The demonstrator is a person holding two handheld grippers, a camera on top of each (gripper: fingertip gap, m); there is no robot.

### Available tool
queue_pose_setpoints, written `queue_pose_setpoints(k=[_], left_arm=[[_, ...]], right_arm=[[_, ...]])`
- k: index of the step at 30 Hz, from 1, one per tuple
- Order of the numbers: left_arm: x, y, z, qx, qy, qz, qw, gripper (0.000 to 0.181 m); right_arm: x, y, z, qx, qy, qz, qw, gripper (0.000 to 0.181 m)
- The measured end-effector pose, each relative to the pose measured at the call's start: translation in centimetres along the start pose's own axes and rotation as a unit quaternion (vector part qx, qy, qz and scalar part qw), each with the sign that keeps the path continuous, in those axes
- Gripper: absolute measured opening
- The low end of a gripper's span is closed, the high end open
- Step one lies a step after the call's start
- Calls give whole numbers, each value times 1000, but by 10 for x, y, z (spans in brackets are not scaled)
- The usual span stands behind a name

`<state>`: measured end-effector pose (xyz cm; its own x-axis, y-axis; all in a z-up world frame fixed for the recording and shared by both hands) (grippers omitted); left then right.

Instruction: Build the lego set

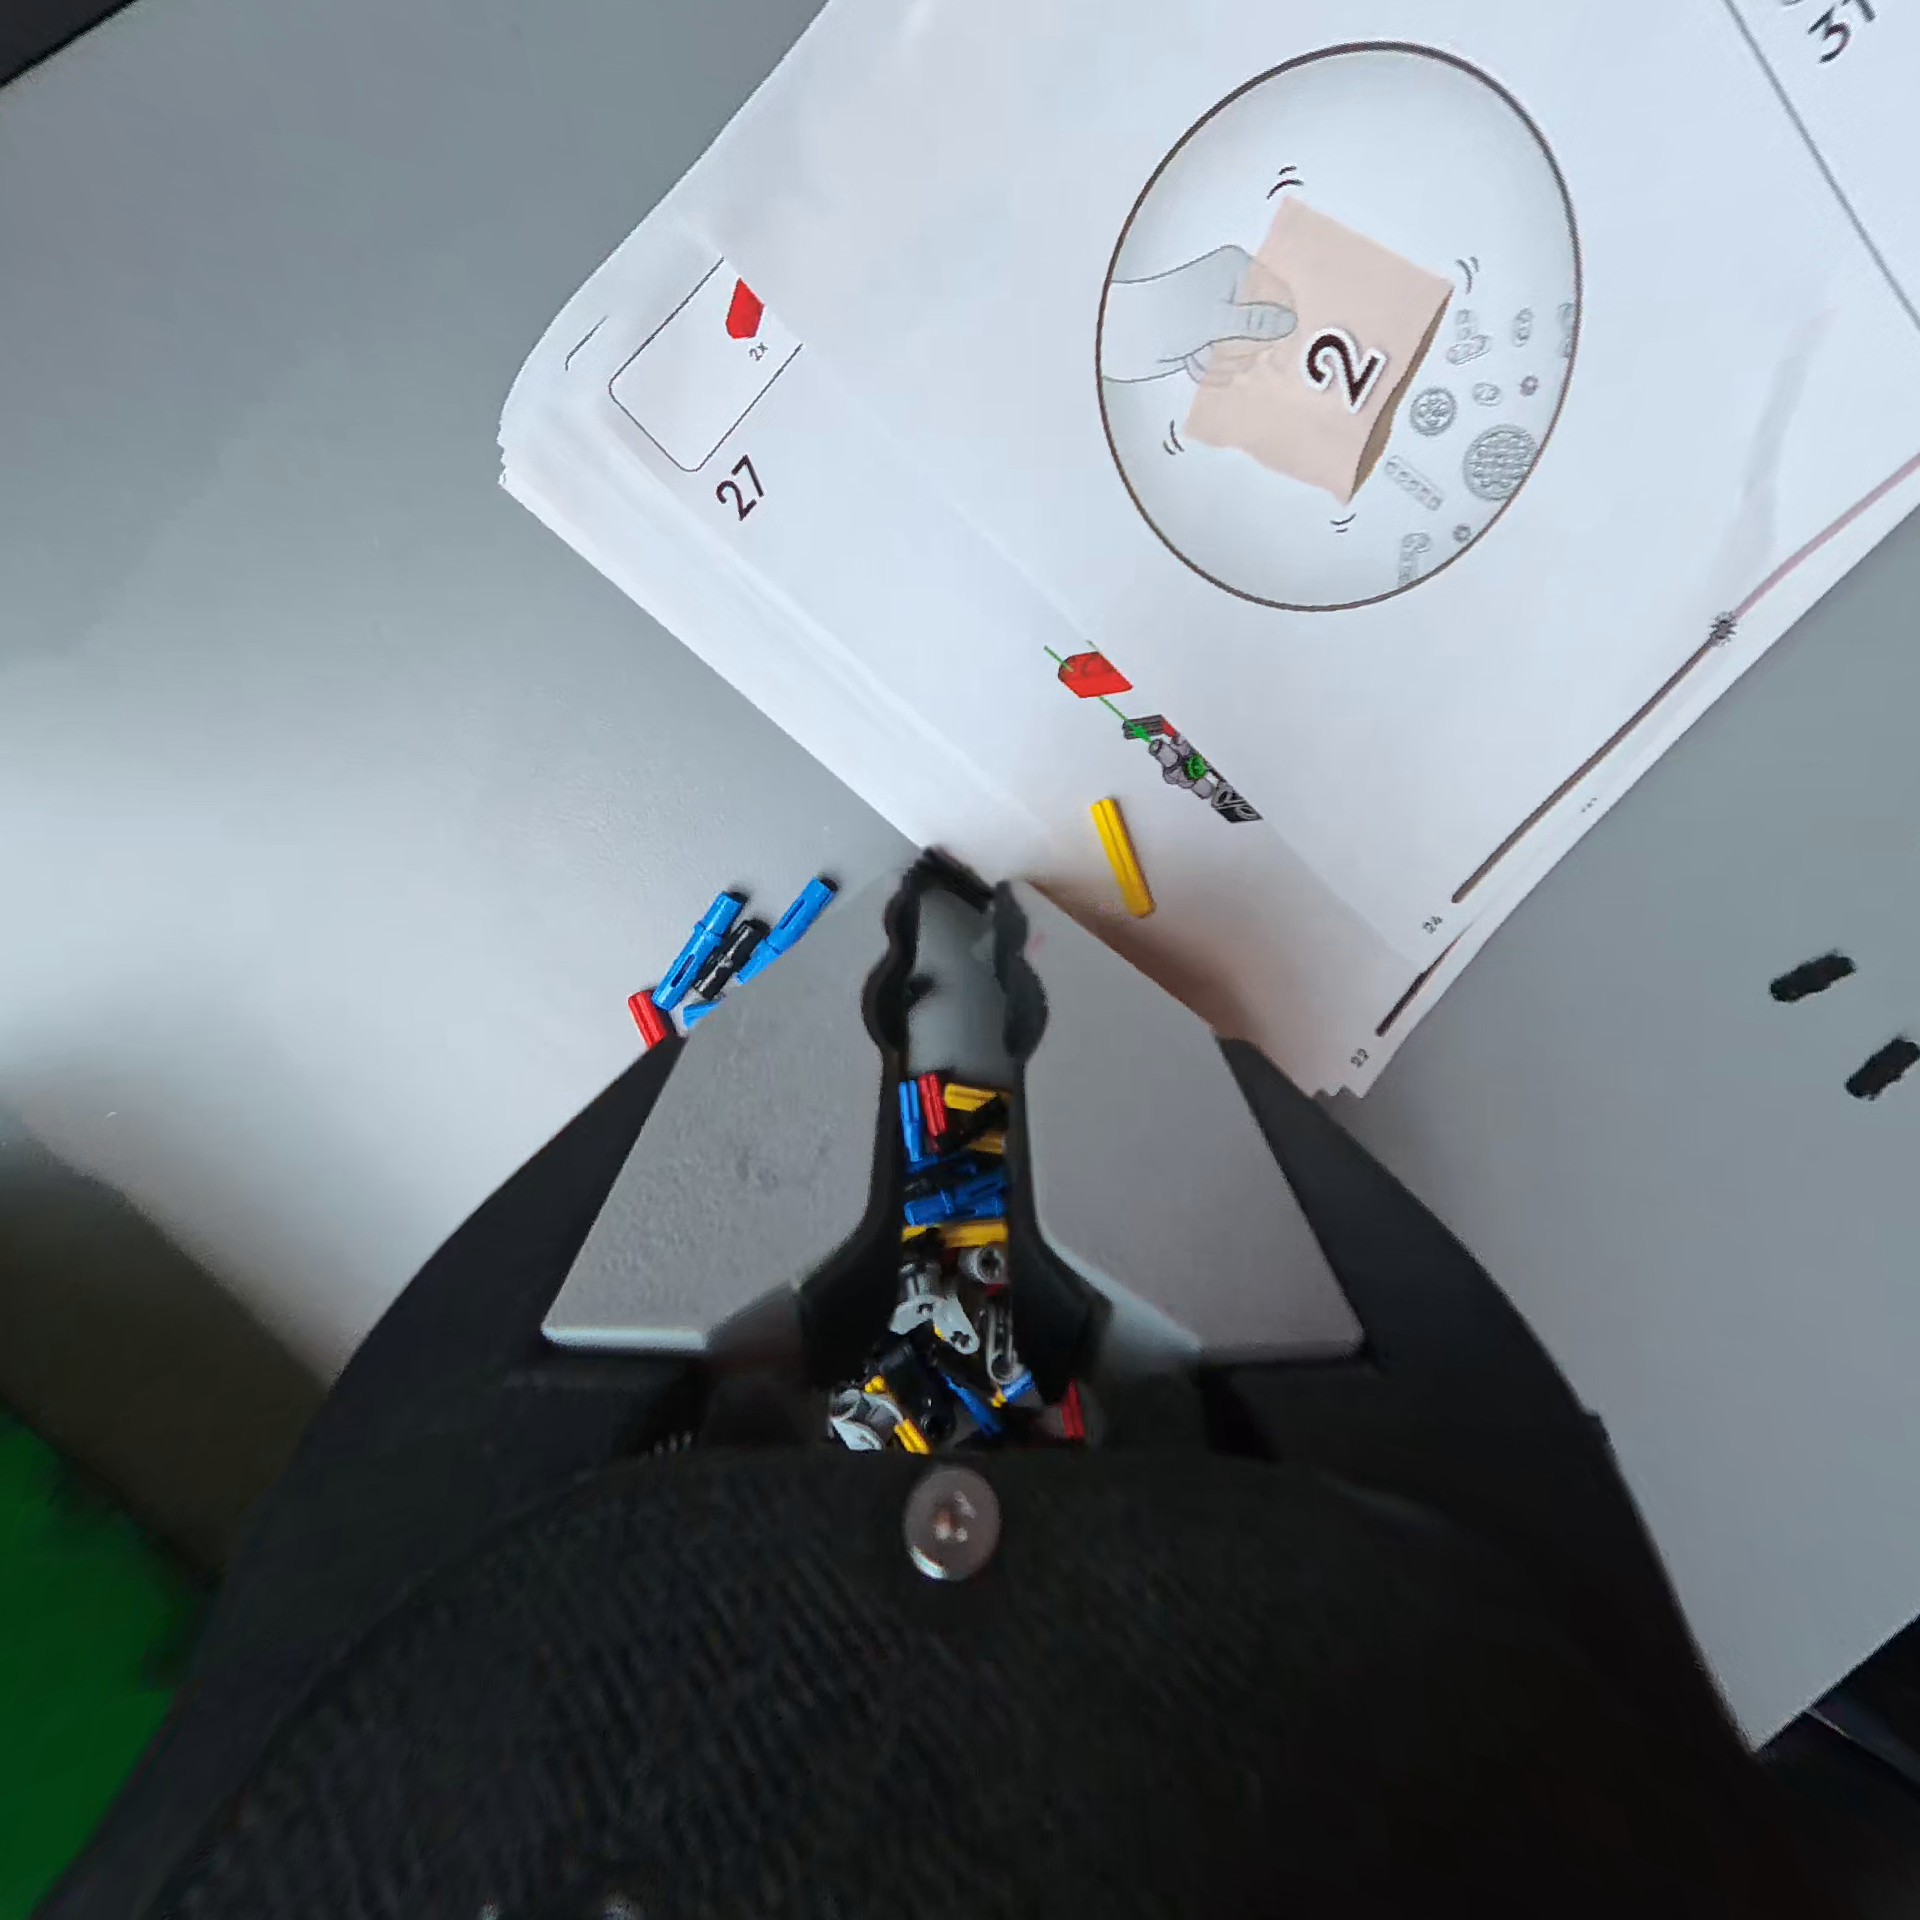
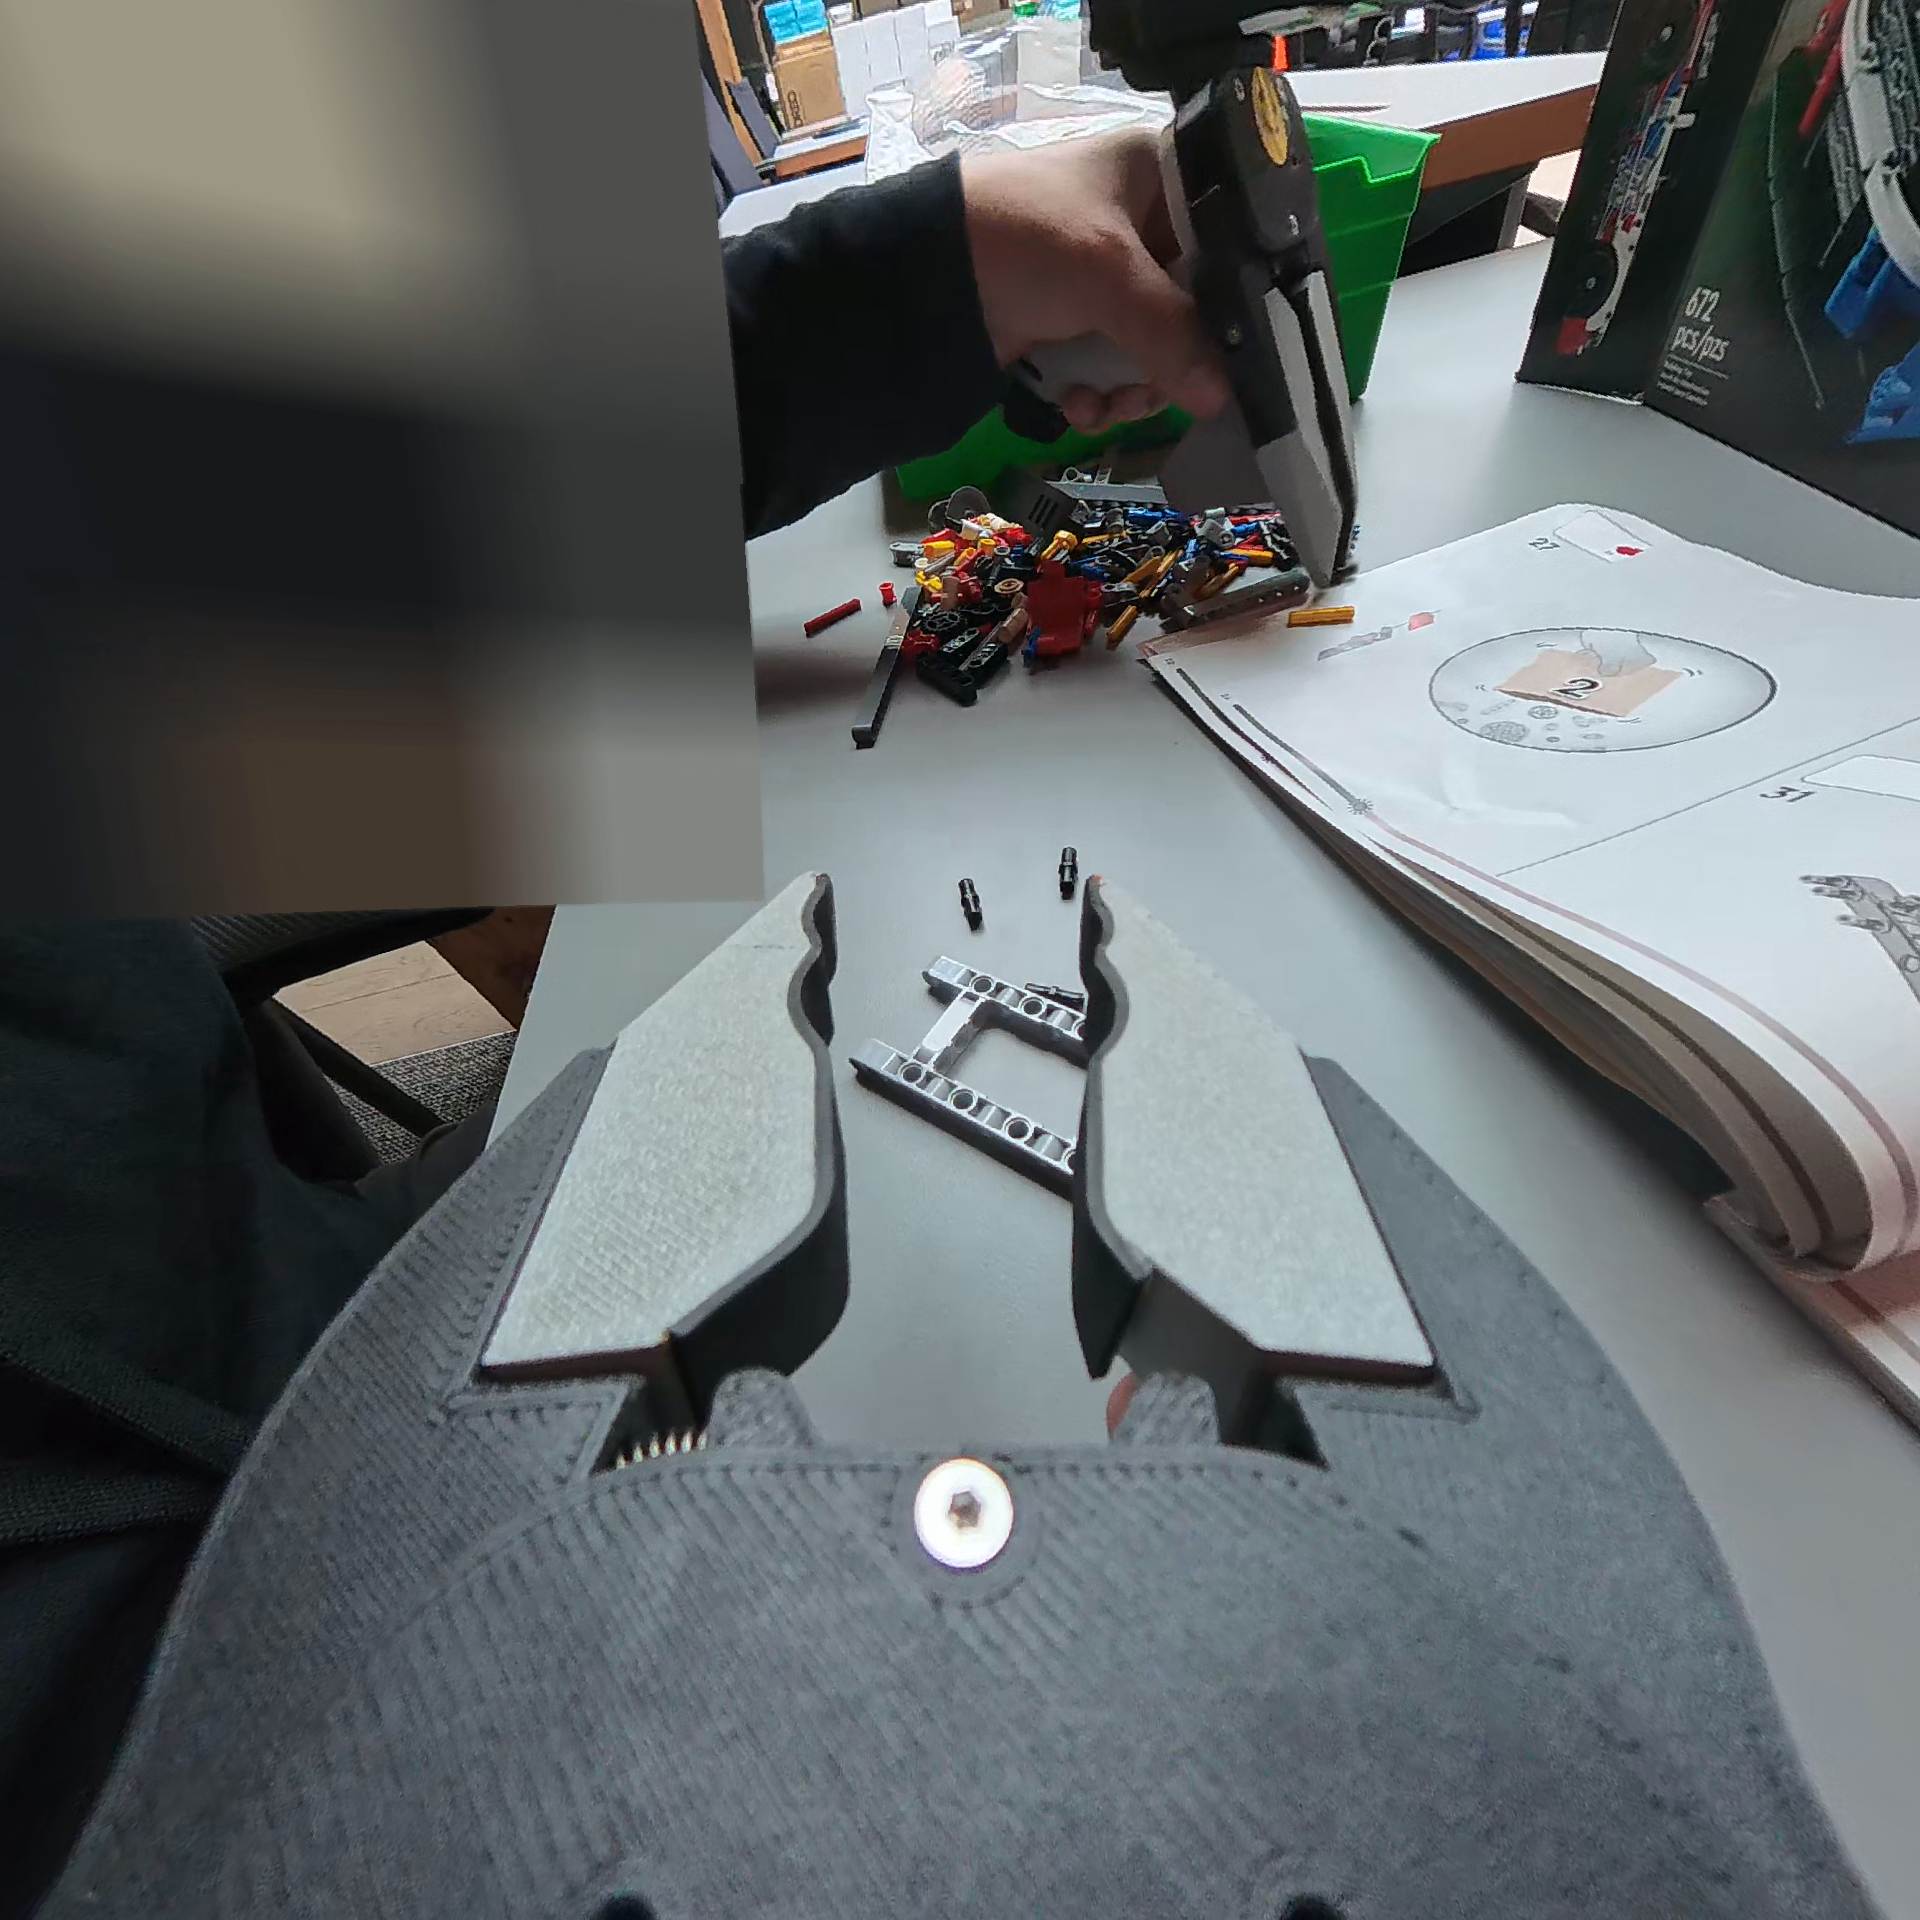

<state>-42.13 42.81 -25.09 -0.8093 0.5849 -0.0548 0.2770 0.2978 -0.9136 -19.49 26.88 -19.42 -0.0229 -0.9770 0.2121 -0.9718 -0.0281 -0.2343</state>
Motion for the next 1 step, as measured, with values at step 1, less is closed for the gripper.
queue_pose_setpoints(k=[1], left_arm=[[1,0,1,3,-1,-1,1000,4]], right_arm=[[0,0,0,0,-1,0,1000,44]])
Point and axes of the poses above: each gripper's, where its closed fingertips meet, y out along the fingers, z out of its underside, x = y × z across the jaws, the point moved 2 cm from there along -y, back along the fingers, and after that the axes turned 4 degrees about -z, right-handed, at the moved point
